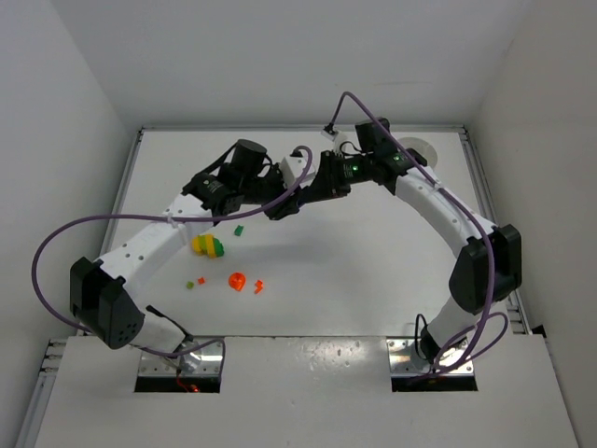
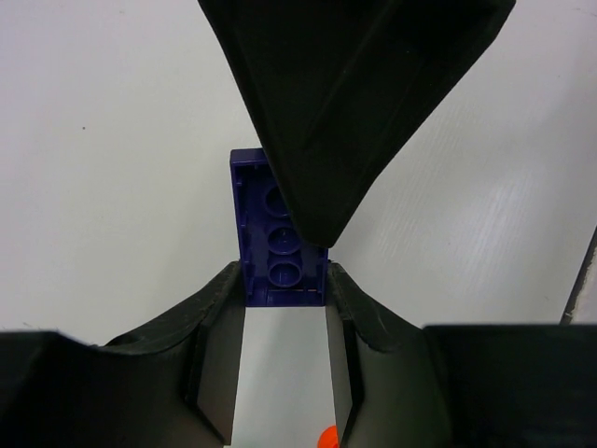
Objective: Sort the legos into containers by color
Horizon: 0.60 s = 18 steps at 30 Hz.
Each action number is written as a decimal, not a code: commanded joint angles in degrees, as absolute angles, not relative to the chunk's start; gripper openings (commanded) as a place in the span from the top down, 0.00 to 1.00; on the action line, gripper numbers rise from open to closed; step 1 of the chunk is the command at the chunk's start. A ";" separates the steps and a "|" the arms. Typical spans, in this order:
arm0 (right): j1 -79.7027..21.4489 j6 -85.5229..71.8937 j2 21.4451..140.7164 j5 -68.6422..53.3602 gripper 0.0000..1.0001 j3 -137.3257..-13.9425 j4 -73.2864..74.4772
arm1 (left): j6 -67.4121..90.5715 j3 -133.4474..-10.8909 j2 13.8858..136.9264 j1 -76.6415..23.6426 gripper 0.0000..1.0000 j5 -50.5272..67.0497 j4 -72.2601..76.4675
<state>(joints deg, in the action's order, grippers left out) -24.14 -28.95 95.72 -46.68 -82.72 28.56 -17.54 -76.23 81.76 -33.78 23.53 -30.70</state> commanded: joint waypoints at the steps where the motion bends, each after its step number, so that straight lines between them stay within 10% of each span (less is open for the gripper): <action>1: -24.52 -28.48 95.45 -46.59 0.90 -82.79 26.37 | -17.23 -78.57 81.47 -34.37 0.90 23.47 -29.09; 4: -24.52 -27.95 95.45 -45.89 1.00 -82.79 26.89 | -17.23 -78.05 81.47 -34.37 0.90 23.47 -28.56; 14: -22.32 -21.54 93.00 -35.17 1.00 -86.13 32.33 | -16.53 -73.92 77.36 -34.37 0.00 23.99 -27.51; 18: -20.65 -18.20 91.67 -23.75 1.00 -87.36 35.15 | -13.10 -72.69 75.15 -31.56 0.00 25.75 -26.37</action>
